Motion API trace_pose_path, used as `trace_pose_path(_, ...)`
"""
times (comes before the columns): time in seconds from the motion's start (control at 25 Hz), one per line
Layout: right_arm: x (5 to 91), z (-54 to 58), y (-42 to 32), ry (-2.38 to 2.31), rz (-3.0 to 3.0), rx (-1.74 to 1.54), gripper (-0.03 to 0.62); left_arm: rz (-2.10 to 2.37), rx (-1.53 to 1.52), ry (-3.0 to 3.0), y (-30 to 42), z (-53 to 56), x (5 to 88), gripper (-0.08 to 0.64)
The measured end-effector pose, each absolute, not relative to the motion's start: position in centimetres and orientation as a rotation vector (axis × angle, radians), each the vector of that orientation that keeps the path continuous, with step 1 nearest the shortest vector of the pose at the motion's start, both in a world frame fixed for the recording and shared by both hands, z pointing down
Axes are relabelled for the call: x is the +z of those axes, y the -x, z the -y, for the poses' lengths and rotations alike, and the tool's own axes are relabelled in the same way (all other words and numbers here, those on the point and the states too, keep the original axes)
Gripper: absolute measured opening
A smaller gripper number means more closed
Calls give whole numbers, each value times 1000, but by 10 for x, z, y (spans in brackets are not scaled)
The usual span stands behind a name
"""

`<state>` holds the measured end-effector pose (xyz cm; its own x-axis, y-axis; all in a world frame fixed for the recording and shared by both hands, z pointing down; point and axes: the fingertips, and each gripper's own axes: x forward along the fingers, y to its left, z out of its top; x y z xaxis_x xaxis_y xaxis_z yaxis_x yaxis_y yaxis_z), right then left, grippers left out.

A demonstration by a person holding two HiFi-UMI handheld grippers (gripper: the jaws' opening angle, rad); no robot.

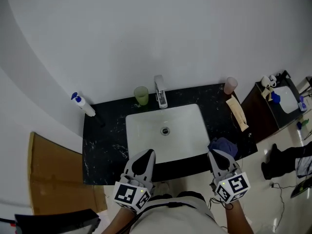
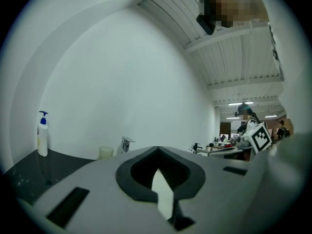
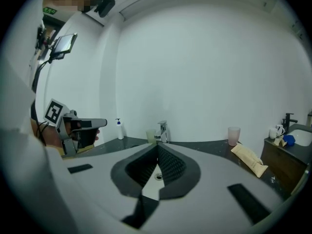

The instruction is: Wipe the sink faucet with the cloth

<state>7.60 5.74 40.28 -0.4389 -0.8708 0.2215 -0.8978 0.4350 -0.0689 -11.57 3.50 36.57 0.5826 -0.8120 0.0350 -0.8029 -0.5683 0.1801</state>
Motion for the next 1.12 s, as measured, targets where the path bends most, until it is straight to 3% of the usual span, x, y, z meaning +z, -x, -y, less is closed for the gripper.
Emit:
trace_pose_path(0.36, 427, -23, -79, -1597, 2492, 325, 5, 1281, -46, -2649, 106, 11, 370, 3)
trace_pose_path(0.92, 483, -9, -145, -1502, 2390, 363, 6, 1230, 8, -2636, 53, 35, 384, 3)
trace_pose_path(1.04, 500, -11, -155, -1463, 2343, 379, 81, 1208, 12, -2651, 44, 42, 384, 3)
trace_pose_path(1.12, 511, -14, -163, -1454, 2306, 398, 90, 1186, 11, -2661, 37, 46, 384, 3)
